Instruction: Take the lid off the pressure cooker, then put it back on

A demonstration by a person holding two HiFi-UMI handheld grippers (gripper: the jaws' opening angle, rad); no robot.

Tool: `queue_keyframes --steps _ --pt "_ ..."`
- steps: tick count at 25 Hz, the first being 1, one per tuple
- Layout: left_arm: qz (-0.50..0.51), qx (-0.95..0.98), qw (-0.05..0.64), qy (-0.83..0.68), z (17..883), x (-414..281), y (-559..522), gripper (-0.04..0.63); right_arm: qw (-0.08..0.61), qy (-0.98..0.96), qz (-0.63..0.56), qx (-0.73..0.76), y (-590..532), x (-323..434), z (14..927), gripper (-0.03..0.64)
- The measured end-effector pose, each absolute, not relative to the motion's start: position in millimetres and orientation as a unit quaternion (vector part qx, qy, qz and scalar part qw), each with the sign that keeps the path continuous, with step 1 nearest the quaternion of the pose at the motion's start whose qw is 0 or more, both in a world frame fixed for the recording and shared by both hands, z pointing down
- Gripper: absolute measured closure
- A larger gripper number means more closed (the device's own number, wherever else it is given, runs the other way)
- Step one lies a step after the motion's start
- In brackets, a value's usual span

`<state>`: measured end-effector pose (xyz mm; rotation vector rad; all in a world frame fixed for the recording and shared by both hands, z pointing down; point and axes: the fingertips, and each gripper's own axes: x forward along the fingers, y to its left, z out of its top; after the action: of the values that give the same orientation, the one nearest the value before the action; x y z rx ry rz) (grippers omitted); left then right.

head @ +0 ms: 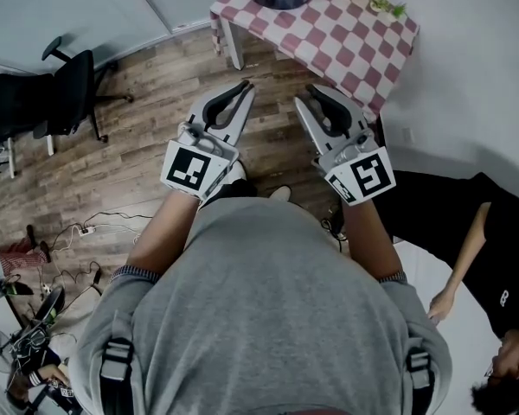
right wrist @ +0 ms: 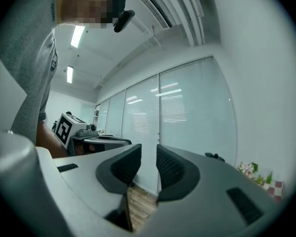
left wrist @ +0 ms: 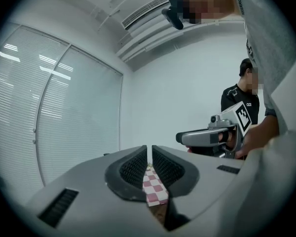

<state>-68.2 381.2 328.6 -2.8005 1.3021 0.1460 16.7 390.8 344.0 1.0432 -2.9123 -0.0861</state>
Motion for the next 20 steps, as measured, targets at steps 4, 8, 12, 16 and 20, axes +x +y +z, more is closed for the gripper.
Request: queue_keyframes --steps 4,8,12,16,20 --pt "0.052 -0.905 0.030 0.421 327.6 -69.9 384.1 0.468 0.035 -0.942 -0.019 0.333 391.4 14.5 350.3 0.448" --pt "0.033 -0.905 0.011 0.425 336.4 -73.8 386.7 0.350 0.041 -0.944 -0.019 0.327 395.4 9.6 353.3 0.375" --pt "0.044 -0.903 0.009 0.428 336.8 -79.3 387.6 0.281 0.043 -0.944 -0.018 0.327 395.4 5.9 354.9 0.302" --pt "0.044 -0.905 0.003 0.424 341.1 -84.0 387.4 0.270 0.047 -0.945 -0.006 0.324 392.9 2.5 358.6 0.244" --pt "0.046 -0.903 0.003 0.426 341.1 -93.1 387.0 0.267 0.051 -0.946 -0.011 0.320 393.4 -4.9 357.6 0.233"
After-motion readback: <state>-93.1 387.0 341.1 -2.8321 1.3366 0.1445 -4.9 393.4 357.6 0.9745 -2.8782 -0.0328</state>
